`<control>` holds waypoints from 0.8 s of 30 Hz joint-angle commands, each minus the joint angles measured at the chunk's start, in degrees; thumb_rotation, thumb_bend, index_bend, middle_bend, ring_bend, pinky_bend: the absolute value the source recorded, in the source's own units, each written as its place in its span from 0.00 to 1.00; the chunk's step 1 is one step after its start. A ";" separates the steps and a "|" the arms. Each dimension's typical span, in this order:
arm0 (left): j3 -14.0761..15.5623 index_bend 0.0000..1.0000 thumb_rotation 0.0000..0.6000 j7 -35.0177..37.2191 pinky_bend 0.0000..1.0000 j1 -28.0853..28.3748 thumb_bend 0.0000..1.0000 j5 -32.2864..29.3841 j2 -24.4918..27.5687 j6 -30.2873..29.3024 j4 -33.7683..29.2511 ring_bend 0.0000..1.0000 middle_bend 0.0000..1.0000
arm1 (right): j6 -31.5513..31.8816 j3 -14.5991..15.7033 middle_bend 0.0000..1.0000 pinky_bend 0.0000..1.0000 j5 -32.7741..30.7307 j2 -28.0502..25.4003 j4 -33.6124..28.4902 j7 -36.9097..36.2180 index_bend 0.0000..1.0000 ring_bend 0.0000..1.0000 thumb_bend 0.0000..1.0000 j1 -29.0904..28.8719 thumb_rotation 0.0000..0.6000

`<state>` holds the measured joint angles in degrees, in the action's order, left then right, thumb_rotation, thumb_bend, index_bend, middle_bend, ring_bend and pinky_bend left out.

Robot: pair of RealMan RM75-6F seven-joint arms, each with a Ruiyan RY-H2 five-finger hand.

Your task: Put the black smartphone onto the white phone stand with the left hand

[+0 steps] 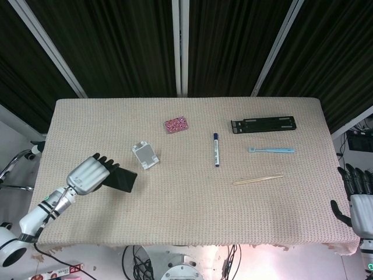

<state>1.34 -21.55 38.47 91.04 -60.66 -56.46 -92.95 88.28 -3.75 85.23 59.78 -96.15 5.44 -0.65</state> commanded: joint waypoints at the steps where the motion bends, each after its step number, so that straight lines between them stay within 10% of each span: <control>1: -3.75 0.49 1.00 -7.95 0.41 1.76 0.33 -2.27 1.88 -0.31 0.48 0.49 0.50 | -0.15 -0.07 0.00 0.00 -0.39 0.14 0.06 -0.09 0.00 0.00 0.28 0.06 1.00; 10: -6.99 0.50 1.00 -32.54 0.42 4.40 0.33 -3.65 0.19 -0.81 0.16 0.52 0.52 | 0.31 -0.16 0.00 0.00 -0.71 0.89 1.16 -1.50 0.00 0.00 0.28 0.49 1.00; 24: -8.27 0.50 1.00 -41.89 0.41 12.54 0.33 -7.82 -1.83 11.40 -5.47 0.51 0.52 | 1.07 -0.17 0.00 0.00 -0.89 1.11 3.07 -3.89 0.00 0.00 0.28 1.34 1.00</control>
<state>-6.54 -61.66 49.20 85.14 -62.11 -47.41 -97.24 89.39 -3.93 84.37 60.83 -93.14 1.62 0.67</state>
